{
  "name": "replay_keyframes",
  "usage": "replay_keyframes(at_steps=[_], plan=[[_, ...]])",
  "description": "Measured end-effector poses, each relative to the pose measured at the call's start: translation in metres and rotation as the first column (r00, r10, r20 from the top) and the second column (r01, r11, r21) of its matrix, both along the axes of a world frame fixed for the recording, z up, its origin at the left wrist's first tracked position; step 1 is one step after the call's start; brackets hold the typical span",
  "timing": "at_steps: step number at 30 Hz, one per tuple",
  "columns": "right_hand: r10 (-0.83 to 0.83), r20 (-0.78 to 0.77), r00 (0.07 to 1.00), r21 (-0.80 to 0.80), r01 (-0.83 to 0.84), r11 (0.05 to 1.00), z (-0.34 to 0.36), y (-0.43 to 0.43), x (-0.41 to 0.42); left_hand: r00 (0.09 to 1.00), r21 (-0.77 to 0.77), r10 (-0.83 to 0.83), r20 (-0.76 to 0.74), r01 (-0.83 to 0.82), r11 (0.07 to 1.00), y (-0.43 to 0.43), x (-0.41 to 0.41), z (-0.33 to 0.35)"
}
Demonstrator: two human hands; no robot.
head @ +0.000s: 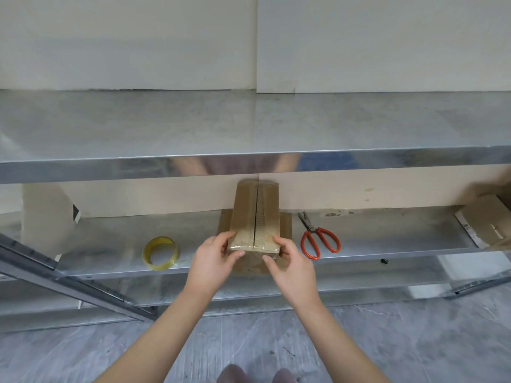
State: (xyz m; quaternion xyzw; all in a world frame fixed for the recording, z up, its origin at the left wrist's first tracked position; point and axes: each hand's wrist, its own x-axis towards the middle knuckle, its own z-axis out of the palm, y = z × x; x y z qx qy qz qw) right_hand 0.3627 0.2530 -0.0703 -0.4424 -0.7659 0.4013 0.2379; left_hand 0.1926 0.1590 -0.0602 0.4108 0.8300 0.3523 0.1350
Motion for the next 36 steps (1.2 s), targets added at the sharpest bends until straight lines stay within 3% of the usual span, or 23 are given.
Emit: replay_keyframes(at_steps=[4, 7, 9, 12, 15, 22, 25, 30, 36], plan=[[-0.054, 0.075, 0.996, 0.209, 0.037, 0.977, -0.004, -0.003, -0.009, 0.969, -0.031, -0.117, -0.216, 0.113, 0.993, 0.004, -0.003, -0.005], [-0.031, 0.086, 0.996, 0.189, 0.014, 0.982, -0.006, -0.003, -0.008, 0.934, -0.051, -0.166, -0.315, 0.158, 0.986, 0.002, 0.000, -0.006], [0.065, 0.092, 0.994, 0.058, -0.071, 0.996, -0.003, 0.009, 0.000, 0.955, -0.108, -0.206, -0.213, 0.187, 0.976, 0.000, -0.008, 0.000], [0.279, 0.103, 0.955, -0.177, -0.258, 0.950, 0.011, 0.036, 0.016, 0.918, -0.216, -0.388, 0.077, 0.395, 0.893, 0.001, -0.038, 0.015], [0.339, 0.113, 0.934, -0.175, -0.318, 0.932, 0.022, 0.050, 0.017, 0.846, -0.205, -0.471, 0.249, 0.522, 0.828, 0.006, -0.053, 0.030], [0.174, 0.096, 0.980, -0.020, -0.172, 0.985, 0.011, 0.043, 0.006, 0.927, -0.091, -0.374, 0.027, 0.374, 0.923, 0.009, -0.040, 0.020], [0.145, 0.036, 0.989, -0.009, -0.145, 0.989, 0.006, 0.035, 0.007, 0.950, 0.024, -0.281, 0.137, 0.281, 0.960, 0.007, -0.032, 0.013], [0.062, -0.063, 0.996, -0.049, -0.065, 0.997, 0.004, 0.028, -0.001, 0.964, 0.118, -0.194, 0.180, 0.174, 0.978, 0.004, -0.015, 0.006], [-0.008, -0.054, 0.999, -0.088, 0.003, 0.996, 0.002, 0.024, 0.002, 0.899, 0.185, -0.178, 0.401, 0.111, 0.977, -0.002, 0.012, 0.006]])
